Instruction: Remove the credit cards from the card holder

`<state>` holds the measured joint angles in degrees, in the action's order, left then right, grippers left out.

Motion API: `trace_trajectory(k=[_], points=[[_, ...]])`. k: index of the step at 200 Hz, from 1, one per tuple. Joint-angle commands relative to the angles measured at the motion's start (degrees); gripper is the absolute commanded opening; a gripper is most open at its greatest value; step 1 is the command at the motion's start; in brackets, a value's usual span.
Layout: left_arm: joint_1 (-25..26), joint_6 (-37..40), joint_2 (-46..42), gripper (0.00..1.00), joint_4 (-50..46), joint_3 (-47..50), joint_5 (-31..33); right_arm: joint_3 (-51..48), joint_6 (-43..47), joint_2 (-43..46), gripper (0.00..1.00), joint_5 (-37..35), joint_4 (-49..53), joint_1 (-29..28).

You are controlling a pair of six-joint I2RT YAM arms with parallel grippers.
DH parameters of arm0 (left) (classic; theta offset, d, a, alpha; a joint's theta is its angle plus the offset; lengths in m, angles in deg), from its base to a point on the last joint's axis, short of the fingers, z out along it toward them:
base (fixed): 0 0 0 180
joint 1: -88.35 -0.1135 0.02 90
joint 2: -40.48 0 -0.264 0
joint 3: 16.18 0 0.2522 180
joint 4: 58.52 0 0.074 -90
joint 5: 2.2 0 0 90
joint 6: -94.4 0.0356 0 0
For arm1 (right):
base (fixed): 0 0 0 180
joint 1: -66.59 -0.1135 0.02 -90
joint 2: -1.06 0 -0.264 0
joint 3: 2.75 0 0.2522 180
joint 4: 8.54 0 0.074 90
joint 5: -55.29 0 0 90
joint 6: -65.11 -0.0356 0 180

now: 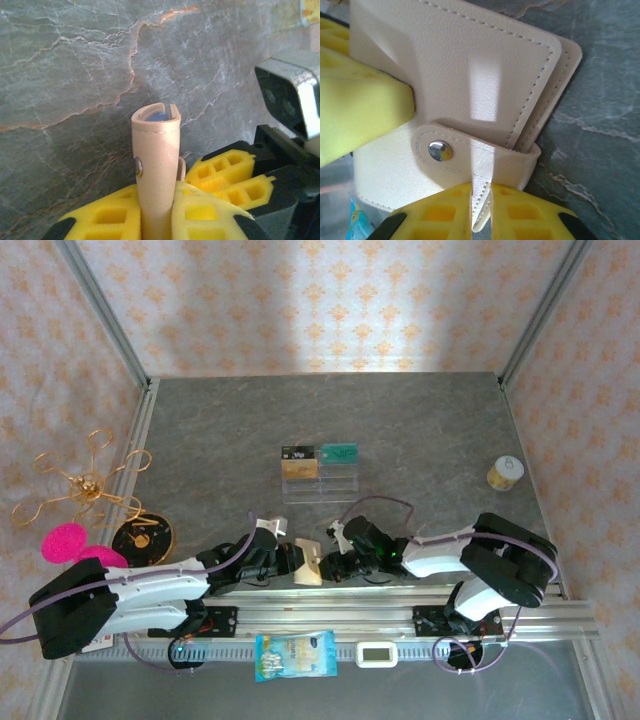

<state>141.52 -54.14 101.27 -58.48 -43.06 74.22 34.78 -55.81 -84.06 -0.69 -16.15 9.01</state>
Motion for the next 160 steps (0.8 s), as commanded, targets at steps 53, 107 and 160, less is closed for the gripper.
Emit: trace_trajectory(k=[53,107,160], points=[[-0.2,4.6,-5.9,0.0,1.1,-4.0,7.8,4.4,2.3,21.0,0.41,-20.4,12.3,-0.1],[-0.3,11.1,-9.1,0.0,-0.4,-10.2,19.8,6.2,5.3,24.7,0.58,-30.3,9.7,-0.4],[-0.3,12.0,-5.2,0.0,-1.5,-14.5,19.0,9.9,10.3,20.0,0.61,-36.9,9.7,-4.5]])
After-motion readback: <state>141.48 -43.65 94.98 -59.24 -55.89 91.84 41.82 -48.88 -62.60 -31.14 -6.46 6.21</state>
